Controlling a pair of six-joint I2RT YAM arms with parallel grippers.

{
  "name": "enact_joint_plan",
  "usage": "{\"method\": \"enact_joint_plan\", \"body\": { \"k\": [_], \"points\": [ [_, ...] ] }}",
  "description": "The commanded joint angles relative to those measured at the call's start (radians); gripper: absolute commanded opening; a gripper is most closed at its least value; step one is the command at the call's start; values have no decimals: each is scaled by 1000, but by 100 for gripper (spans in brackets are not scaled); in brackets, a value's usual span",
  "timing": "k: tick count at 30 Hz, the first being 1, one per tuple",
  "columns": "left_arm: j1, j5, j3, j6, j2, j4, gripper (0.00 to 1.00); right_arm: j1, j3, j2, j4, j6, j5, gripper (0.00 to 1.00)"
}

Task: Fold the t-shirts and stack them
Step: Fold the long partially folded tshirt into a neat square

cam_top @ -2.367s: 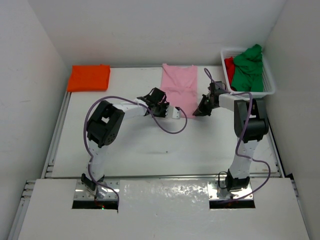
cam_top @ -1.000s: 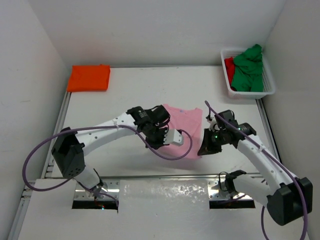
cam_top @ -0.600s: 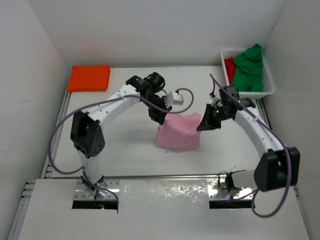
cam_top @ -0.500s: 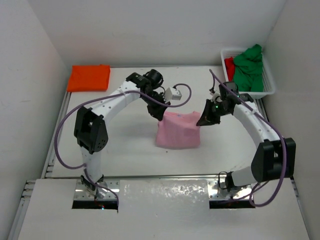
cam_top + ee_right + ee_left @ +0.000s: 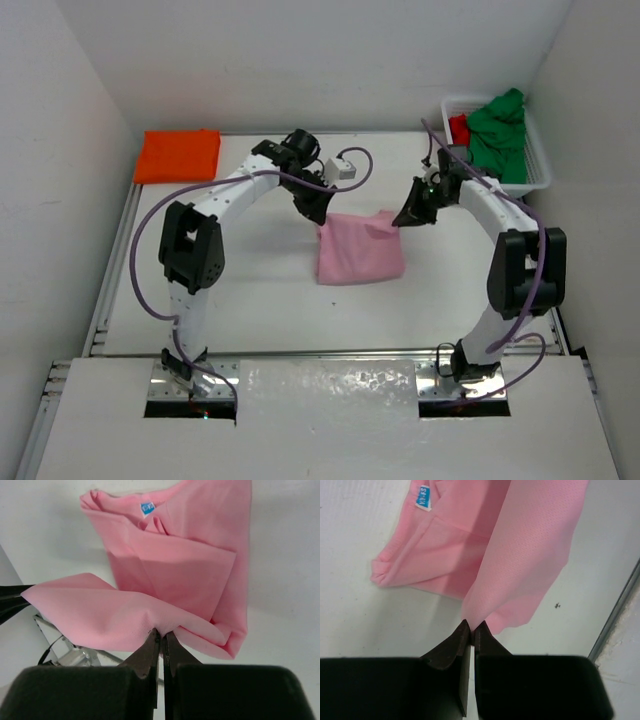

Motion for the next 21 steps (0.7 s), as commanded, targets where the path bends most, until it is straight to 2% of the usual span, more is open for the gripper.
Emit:
{"method": "enact_joint_plan", "body": {
  "k": [1,9,13,16,19,20,21],
  "points": [
    [28,-5,40,-39,16,70,0,-2,75,65,41,9,-2,0],
    [68,-74,68,-103,91,175,0,-5,244,229,85,52,33,0],
    [77,-88,66,-106,150,230,0,-5,321,329,124,69,61,4],
    [77,-102,73,-122,197,311,5,-8,390,406,156,66,113,6],
    [89,-171,125,-155,268,347,5,-10,446,472,250,92,113,23],
    [95,-180,140,-168,283,348,5,-10,470,488,269,98,116,26],
    [103,-191,169,-194,308,354,6,-10,491,516,291,98,125,36]
  ]
}}
